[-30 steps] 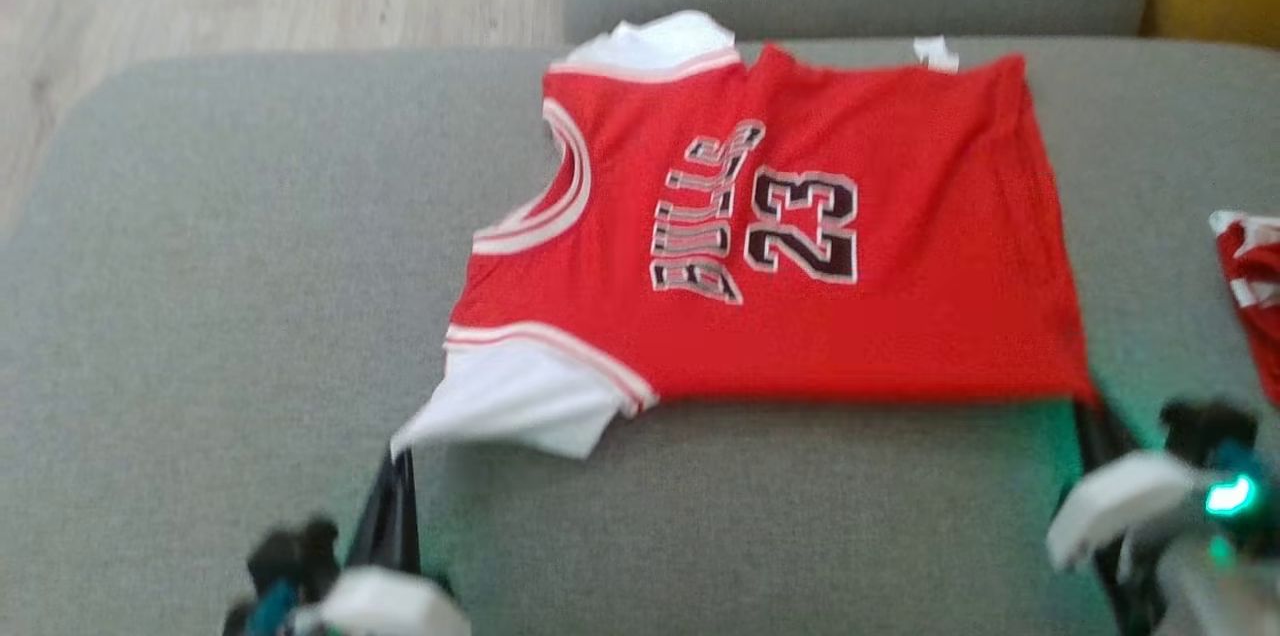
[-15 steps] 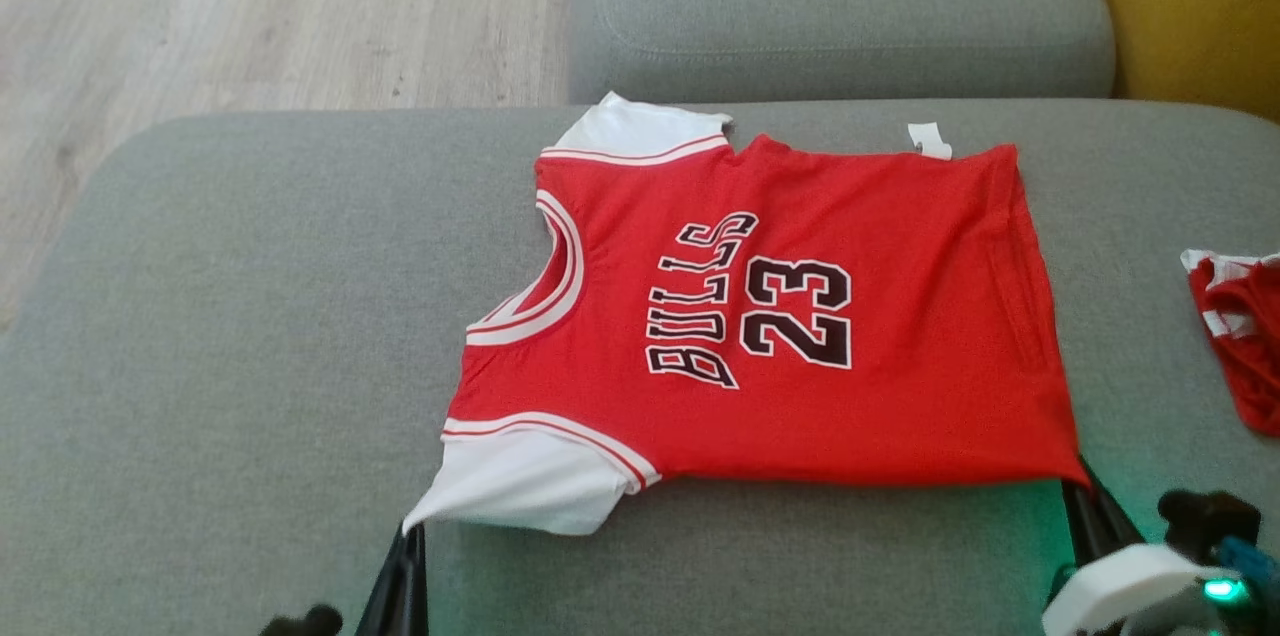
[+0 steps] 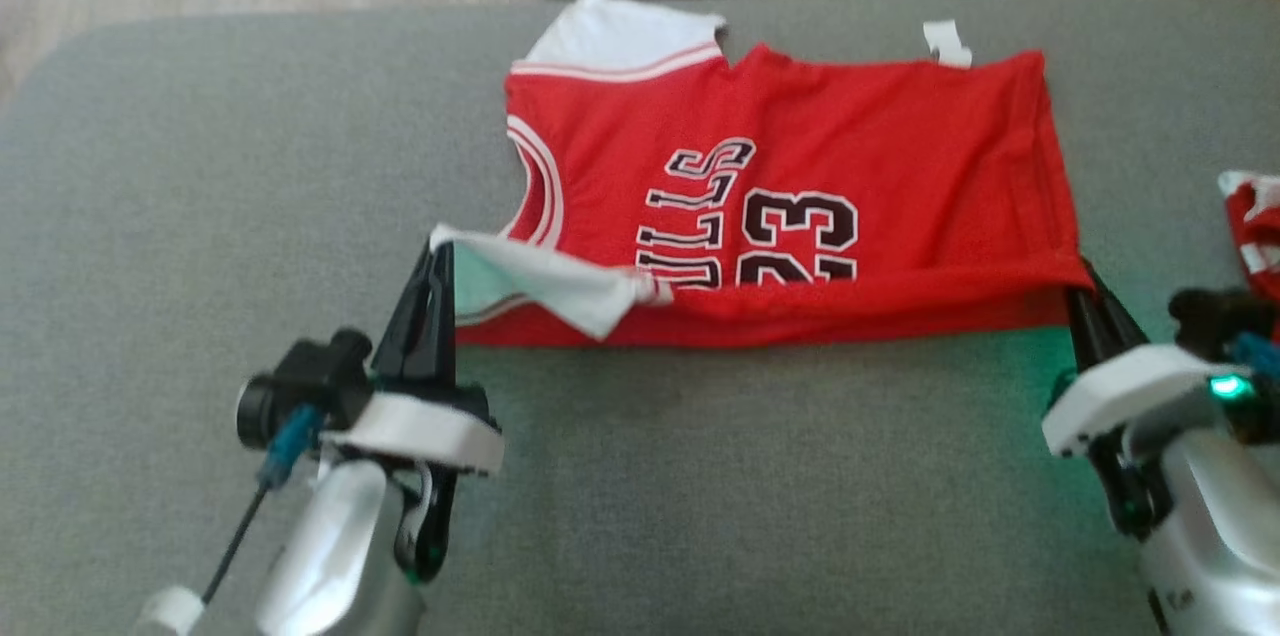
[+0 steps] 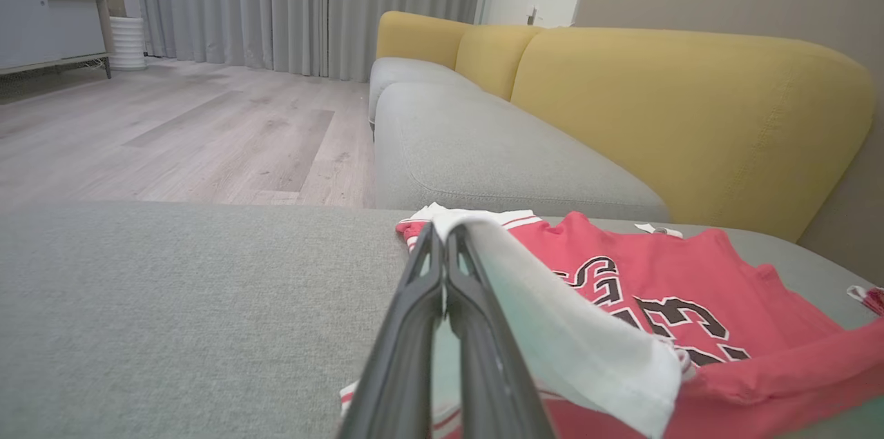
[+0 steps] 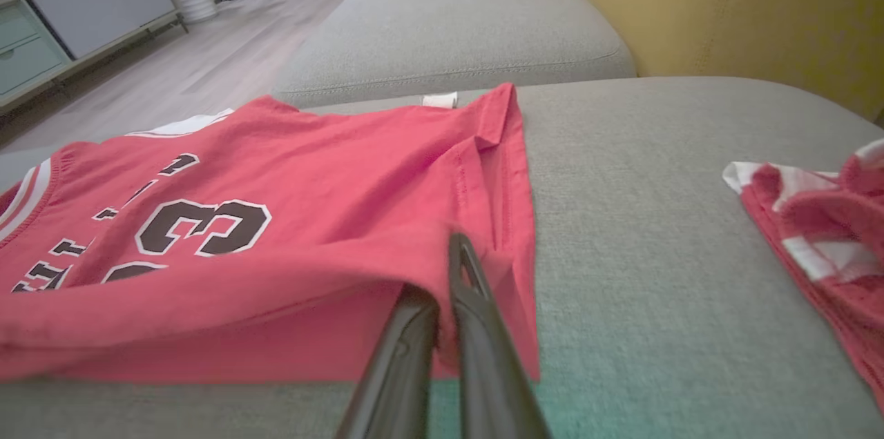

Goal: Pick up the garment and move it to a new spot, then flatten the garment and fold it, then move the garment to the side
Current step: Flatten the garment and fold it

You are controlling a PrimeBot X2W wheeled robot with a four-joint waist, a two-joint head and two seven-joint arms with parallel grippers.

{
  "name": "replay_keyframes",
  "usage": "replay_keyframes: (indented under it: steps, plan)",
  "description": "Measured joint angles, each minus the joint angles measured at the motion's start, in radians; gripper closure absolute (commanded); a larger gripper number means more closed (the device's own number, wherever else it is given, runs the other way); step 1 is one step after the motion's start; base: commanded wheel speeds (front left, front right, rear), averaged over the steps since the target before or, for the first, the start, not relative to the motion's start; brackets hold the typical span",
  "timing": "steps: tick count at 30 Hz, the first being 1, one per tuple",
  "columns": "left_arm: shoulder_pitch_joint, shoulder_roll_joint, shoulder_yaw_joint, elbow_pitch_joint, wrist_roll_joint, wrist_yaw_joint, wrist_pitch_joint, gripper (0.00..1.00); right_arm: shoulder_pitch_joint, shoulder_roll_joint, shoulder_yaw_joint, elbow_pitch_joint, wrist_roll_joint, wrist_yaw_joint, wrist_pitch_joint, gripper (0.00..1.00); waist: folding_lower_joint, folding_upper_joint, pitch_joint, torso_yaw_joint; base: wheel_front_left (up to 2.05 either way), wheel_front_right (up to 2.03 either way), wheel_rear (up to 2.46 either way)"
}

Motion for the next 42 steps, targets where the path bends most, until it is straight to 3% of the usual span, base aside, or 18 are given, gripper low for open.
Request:
replay_keyframes:
  steps: [14,15,16,17,18,19,22,29,35,42]
  plan:
    - [-0.209,-0.007,-0.018,0.130,0.017,0.062,0.000,1.00,-0.190,0.001,0.040,0.151,-0.037,0.000,-0.007,1.00,-0.0002,0.0000,0.113,-0.012,0.00,0.00,0.00]
    - [-0.214,-0.007,-0.021,0.138,0.017,0.062,0.000,1.00,-0.196,0.002,0.033,0.164,-0.041,0.000,-0.016,0.73,-0.0002,0.0000,0.117,-0.014,0.00,0.00,0.00]
    - [-0.217,-0.007,-0.024,0.144,0.017,0.063,0.000,1.00,-0.202,0.003,0.026,0.175,-0.050,0.000,-0.028,0.04,-0.0001,0.0000,0.120,-0.016,0.00,0.00,0.00]
    - [-0.220,-0.007,-0.025,0.144,0.017,0.068,0.000,0.84,-0.206,0.005,0.019,0.185,-0.061,0.000,-0.041,0.00,-0.0001,0.0000,0.123,-0.017,0.00,0.00,0.00]
    - [-0.224,-0.007,-0.025,0.141,0.018,0.072,0.000,0.53,-0.211,0.007,0.010,0.193,-0.072,0.000,-0.054,0.00,-0.0001,0.0000,0.125,-0.019,0.00,0.00,0.00]
    - [-0.227,-0.007,-0.024,0.132,0.022,0.081,0.000,0.03,-0.214,0.010,-0.002,0.193,-0.083,0.000,-0.067,0.00,-0.0002,0.0000,0.125,-0.021,0.00,0.00,0.00]
    - [-0.225,-0.009,-0.011,0.097,0.044,0.095,0.000,0.00,-0.216,0.026,-0.055,0.176,-0.128,0.000,-0.090,0.00,-0.0003,0.0000,0.122,-0.025,0.00,0.00,0.00]
    - [-0.090,-0.010,0.038,0.013,0.060,0.114,-0.004,0.00,-0.133,0.103,-0.195,-0.045,-0.227,0.000,-0.094,0.00,-0.0003,0.0000,0.096,-0.034,0.00,0.00,0.00]
    - [0.091,-0.006,0.065,-0.031,0.062,0.114,-0.004,0.00,0.037,0.165,-0.241,-0.099,-0.257,0.000,-0.094,0.00,-0.0004,0.0000,0.047,-0.040,0.00,0.00,0.00]
    - [0.223,-0.006,0.079,-0.094,0.066,0.115,-0.004,0.00,0.118,0.194,-0.269,-0.125,-0.256,0.000,-0.094,0.00,-0.0004,0.0000,-0.014,-0.046,0.00,0.00,0.00]
